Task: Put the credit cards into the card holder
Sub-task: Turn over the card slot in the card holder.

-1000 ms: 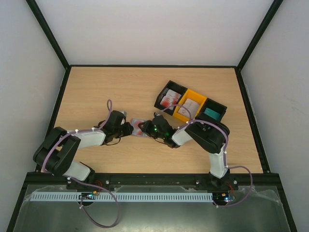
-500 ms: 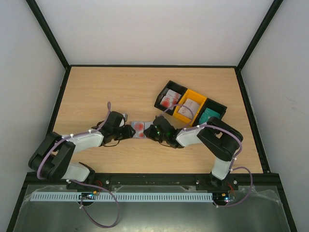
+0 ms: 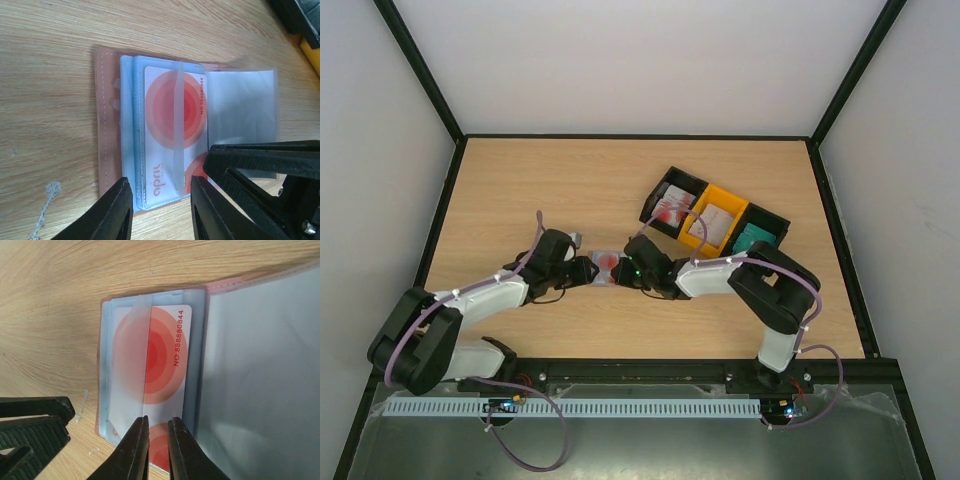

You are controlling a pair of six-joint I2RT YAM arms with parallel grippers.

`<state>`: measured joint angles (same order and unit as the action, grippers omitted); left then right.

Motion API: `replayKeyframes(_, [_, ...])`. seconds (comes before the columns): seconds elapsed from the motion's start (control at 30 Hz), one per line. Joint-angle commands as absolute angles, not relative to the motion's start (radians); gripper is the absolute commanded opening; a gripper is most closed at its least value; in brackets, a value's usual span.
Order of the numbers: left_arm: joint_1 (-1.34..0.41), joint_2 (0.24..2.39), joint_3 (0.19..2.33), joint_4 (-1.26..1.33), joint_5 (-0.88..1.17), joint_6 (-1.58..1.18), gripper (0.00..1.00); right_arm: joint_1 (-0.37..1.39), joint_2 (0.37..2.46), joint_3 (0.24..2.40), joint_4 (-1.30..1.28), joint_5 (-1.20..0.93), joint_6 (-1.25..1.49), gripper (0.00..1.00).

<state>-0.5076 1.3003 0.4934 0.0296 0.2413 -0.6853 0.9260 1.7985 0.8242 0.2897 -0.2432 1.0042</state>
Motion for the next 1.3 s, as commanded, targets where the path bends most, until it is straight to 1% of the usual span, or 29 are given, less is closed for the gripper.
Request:
replayKeyframes(0.0, [-0.512,1.278,0.493,0.029,0.229,-0.705,0.34,0.937,1.822,0.858,0.186,-0.208,0.941,0.12])
replayKeyframes(0.17, [-0.512,1.287,0.482,0.065,0.237,-0.718,0.34,0.939,1.844,0.845,0.159,-0.19,0.918,0.06])
replayKeyframes(0.4, [-0.512,1.319,0.479,0.099,0.265,-0.721,0.34,0.939,1.868,0.816,0.164,-0.187,0.923,0.02])
replayKeyframes(0.8, [-0.51,1.419,0.494,0.134,0.306,-0.7,0.35,0.939,1.861,0.753,0.169,-0.17,0.975,0.02])
replayKeyframes(0.93, [-0.512,1.423,0.497,0.138,0.317,-0.702,0.35,0.937,1.851,0.735,0.167,-0.155,0.984,0.02])
replayKeyframes(1.07, [-0.511,1.42,0.502,0.14,0.336,-0.703,0.32,0.937,1.853,0.724,0.181,-0.158,0.991,0.02])
replayKeyframes(1.17, [-0.511,1.408,0.506,0.121,0.319,-0.704,0.3,0.937,1.857,0.725,0.189,-0.161,0.994,0.02])
replayKeyframes(1.27, [-0.512,1.391,0.509,0.089,0.285,-0.702,0.32,0.937,1.856,0.727,0.192,-0.164,0.993,0.02])
